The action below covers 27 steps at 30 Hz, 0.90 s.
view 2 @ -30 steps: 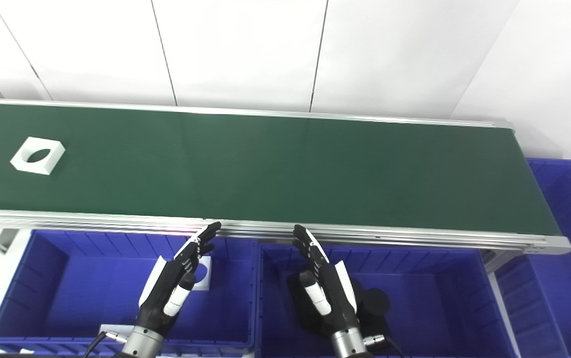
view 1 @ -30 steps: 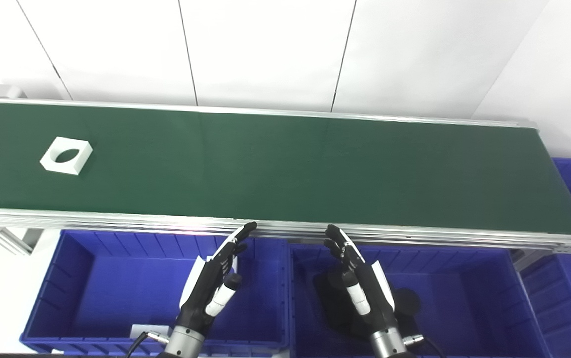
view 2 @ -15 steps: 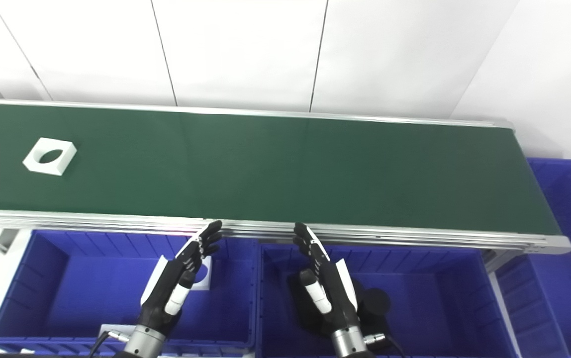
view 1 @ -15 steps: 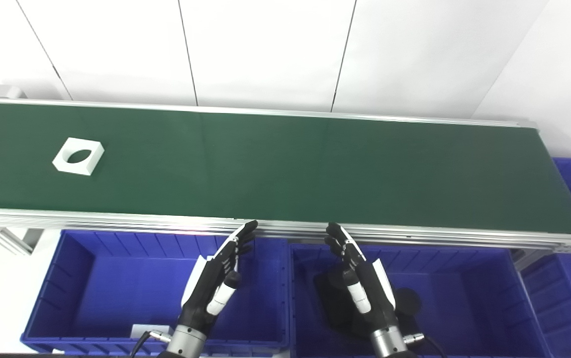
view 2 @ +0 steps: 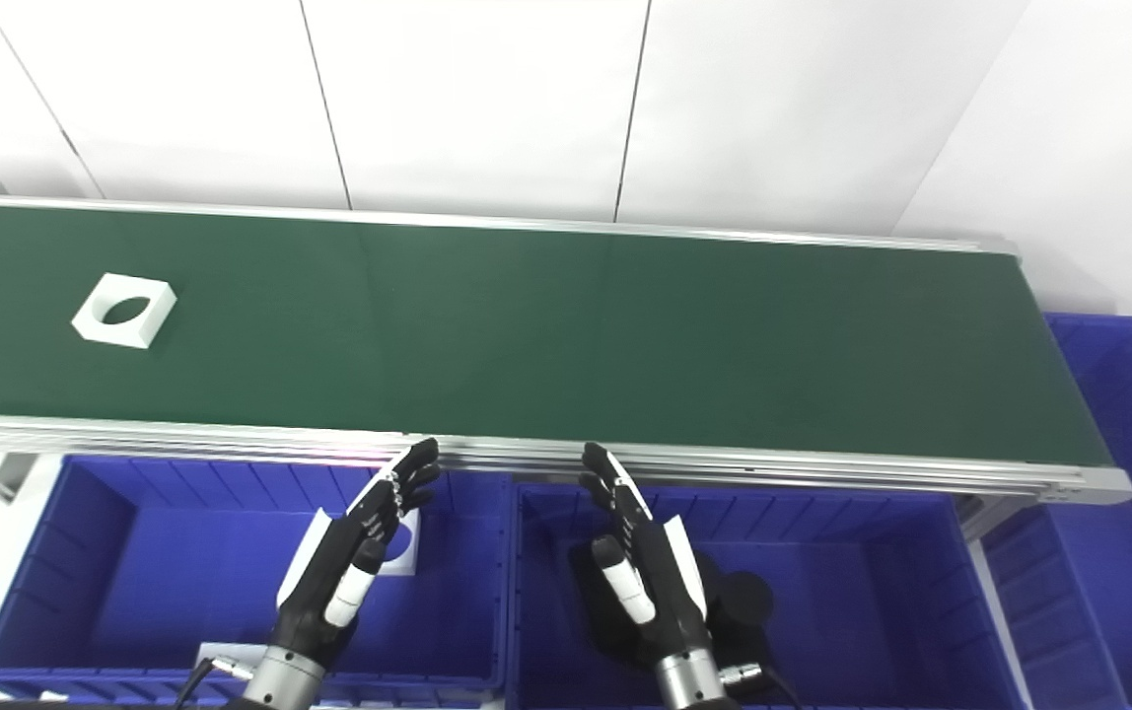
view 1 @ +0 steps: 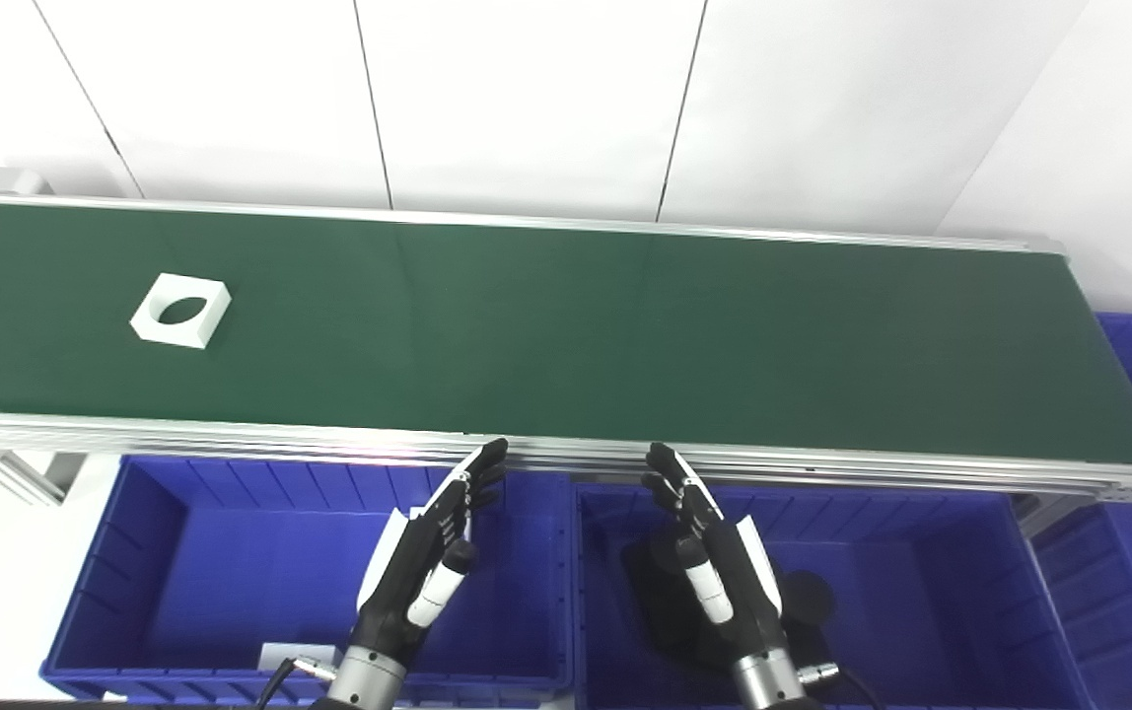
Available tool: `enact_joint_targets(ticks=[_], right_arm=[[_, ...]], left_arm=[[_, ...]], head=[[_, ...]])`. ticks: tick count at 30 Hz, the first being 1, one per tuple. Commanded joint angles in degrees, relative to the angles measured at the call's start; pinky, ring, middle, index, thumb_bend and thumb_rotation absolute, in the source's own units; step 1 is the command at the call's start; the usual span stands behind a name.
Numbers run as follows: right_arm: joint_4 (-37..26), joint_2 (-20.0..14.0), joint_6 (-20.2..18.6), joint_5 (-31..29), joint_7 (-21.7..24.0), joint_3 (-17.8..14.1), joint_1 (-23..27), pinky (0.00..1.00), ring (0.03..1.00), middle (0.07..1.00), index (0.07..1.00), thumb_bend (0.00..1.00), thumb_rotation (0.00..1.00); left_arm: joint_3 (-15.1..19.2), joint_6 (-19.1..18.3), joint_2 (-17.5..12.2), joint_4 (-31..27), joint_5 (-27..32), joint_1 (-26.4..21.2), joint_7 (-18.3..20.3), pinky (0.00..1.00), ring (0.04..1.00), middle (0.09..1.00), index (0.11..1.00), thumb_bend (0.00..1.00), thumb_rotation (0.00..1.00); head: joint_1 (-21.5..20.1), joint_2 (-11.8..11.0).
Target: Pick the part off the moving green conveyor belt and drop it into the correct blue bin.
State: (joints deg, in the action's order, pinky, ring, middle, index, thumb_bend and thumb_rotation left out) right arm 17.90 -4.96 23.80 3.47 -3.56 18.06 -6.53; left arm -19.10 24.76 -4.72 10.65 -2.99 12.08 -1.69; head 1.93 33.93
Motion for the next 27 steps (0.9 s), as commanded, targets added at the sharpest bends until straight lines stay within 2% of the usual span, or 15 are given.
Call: enact_joint_targets(ticks=[1,7,8,15,19,27], right_arm=[[-0.75,-0.17,3.12,-0.52,-0.1,-0.2,1.21,0.91,0.903,0.931,0.941,0.82,1.0],[0.55,-0.2,3.12,-2.67,2.7,-1.77,1.16,0.94,0.914,0.938,0.948,0.83,1.0],[0.9,-0.11,3.12,-3.1,3.46,-2.24,1.17,0.95,0.92,0.942,0.951,0.83,1.0],[2.83,-0.02,3.12,-2.78,5.12,-3.78,1.51,0.95,0.929,0.95,0.958,0.8,1.0],[3.77,0.38,3.12,-3.23,6.32,-4.68,1.9,0.95,0.933,0.949,0.96,0.8,1.0],[4.9,0.82,3.13,-3.11,7.59,-5.8,2.45,0.93,0.926,0.945,0.954,0.81,1.0]], left_arm=[[0.06,2.17,0.9,-0.4,0.13,-0.96,0.64,0.88,0.914,0.939,0.903,0.84,1.0],[0.0,2.17,2.01,1.81,0.32,-1.9,0.8,0.87,0.91,0.934,0.888,0.82,0.99],[-0.07,2.17,2.22,2.31,0.15,-2.1,0.63,0.87,0.91,0.93,0.883,0.84,0.99],[-0.72,2.17,2.87,4.86,-1.09,-2.89,-1.1,0.84,0.901,0.919,0.875,0.88,0.99],[-1.16,2.17,2.82,5.98,-1.4,-3.55,-2.28,0.82,0.897,0.912,0.869,0.88,0.98],[-1.73,2.17,2.66,6.79,-1.27,-4.27,-3.4,0.82,0.895,0.908,0.858,0.89,0.97]], head=[[0.5,-0.25],[3.8,-2.45],[4.64,-3.59],[6.12,-6.63],[6.18,-7.56],[6.47,-7.9]])
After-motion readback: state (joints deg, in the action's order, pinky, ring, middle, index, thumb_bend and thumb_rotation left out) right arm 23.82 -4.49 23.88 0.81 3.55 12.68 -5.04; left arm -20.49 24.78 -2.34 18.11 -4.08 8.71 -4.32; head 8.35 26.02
